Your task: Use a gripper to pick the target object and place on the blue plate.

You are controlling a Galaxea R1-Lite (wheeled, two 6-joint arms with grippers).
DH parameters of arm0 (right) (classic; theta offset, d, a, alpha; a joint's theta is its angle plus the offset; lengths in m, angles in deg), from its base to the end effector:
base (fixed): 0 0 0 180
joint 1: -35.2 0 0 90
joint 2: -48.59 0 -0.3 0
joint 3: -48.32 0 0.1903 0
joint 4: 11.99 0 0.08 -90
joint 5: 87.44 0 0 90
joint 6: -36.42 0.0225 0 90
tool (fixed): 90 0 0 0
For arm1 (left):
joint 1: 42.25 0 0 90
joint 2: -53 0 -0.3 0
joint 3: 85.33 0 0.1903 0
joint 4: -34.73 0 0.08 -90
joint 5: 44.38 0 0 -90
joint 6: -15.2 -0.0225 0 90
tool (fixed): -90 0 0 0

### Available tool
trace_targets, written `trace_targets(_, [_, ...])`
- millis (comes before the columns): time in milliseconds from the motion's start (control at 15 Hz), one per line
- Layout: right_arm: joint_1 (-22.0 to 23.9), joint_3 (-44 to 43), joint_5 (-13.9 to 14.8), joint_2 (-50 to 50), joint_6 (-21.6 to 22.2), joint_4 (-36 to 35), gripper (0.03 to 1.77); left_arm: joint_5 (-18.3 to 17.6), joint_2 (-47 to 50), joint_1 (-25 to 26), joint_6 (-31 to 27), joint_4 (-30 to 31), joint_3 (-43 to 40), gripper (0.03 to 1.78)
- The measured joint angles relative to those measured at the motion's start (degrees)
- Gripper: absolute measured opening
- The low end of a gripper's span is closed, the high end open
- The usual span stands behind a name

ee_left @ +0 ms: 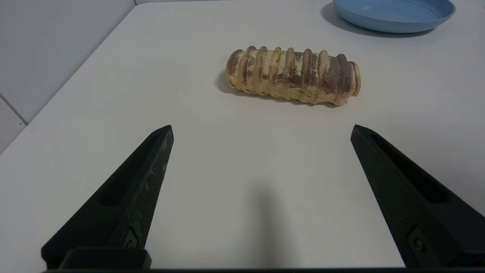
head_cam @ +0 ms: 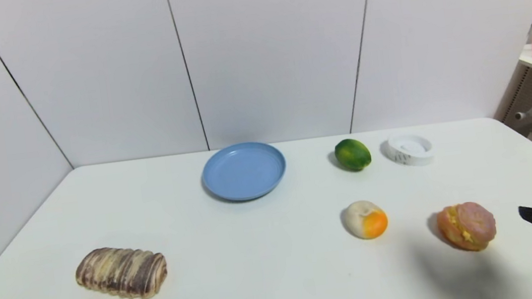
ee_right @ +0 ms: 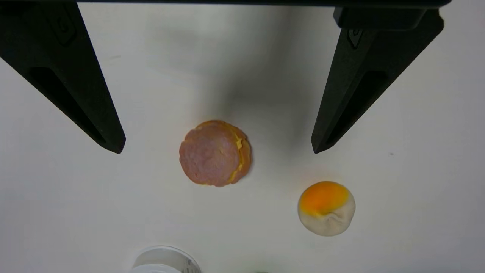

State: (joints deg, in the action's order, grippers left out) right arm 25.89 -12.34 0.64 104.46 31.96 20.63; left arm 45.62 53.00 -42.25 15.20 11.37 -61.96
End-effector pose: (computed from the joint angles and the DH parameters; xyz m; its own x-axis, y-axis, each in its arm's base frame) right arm 0.1104 0.0189 0.2164 0.8668 0.1760 -0.4666 -0.2262 0.9726 -0.0532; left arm -0.0228 0.0000 0.0755 1.0000 0.0000 0.0002 0.0000 1.0000 0.0000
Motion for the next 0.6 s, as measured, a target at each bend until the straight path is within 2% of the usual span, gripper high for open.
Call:
trace_targets(133, [-0.2,-5.9,0.0,8.0,0.0,3.9,1.69,0.0,0.0,0.0,0.0,0.0,0.0,1.69])
trace_targets(400, [0.3,-18.8,0.4,21.5,0.8,18.6,1.69,0.0,0.0,0.0,0.0,0.0,0.0,1.69])
trace_targets(600, [0.7,-23.4,0.6,27.9,1.1,22.5,1.69,0.0,0.0,0.0,0.0,0.0,0.0,1.69])
